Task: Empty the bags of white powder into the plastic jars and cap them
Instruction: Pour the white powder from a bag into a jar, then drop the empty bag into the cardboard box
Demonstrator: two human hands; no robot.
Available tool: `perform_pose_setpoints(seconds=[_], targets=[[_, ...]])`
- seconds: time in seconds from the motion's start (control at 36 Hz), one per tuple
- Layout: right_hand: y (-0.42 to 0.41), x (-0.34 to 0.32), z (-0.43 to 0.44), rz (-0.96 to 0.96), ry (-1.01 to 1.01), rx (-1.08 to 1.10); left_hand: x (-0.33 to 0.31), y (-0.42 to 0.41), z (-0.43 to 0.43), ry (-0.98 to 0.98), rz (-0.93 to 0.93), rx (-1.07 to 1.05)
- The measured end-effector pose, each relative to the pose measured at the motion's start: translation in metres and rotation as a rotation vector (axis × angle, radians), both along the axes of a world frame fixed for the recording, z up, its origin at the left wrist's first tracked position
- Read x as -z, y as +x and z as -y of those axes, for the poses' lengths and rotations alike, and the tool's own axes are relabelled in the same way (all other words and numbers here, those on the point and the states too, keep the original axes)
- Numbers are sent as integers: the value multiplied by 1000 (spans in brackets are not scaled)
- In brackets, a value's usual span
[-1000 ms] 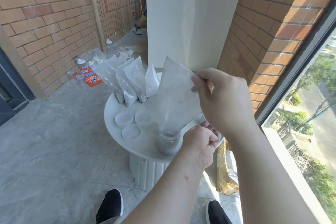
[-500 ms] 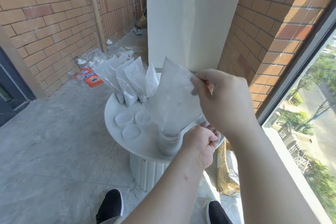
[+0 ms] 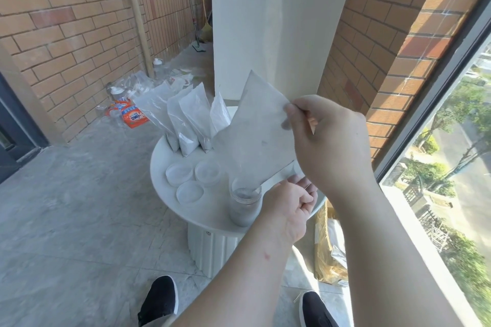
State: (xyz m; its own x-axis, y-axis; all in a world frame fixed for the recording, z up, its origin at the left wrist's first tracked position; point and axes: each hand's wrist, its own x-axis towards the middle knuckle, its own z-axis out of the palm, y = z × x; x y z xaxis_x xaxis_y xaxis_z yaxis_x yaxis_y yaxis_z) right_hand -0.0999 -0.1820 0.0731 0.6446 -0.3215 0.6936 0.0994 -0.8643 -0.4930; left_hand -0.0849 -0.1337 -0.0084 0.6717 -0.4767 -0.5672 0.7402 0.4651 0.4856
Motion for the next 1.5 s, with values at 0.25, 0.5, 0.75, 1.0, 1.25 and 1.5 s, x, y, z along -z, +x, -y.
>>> perform_pose_setpoints(seconds=[0.25, 0.5, 0.75, 1.0, 1.25, 1.5], targets=[[-4, 15, 15, 58, 152, 26, 13, 11, -6, -173, 8, -27], [-12, 57, 40, -1, 594, 128, 10, 3, -5, -225, 15, -141], [-12, 108, 71, -11, 1192, 340, 2, 9, 5, -134, 220, -254], [-37, 150, 116, -179, 1371, 417, 7, 3, 39, 572, 915, -204], [-82, 162, 165, -485, 959, 748, 45, -29, 100, 719, 1492, 182], [-121, 182, 191, -323, 914, 524, 109, -32, 142, 971, 1699, 225]])
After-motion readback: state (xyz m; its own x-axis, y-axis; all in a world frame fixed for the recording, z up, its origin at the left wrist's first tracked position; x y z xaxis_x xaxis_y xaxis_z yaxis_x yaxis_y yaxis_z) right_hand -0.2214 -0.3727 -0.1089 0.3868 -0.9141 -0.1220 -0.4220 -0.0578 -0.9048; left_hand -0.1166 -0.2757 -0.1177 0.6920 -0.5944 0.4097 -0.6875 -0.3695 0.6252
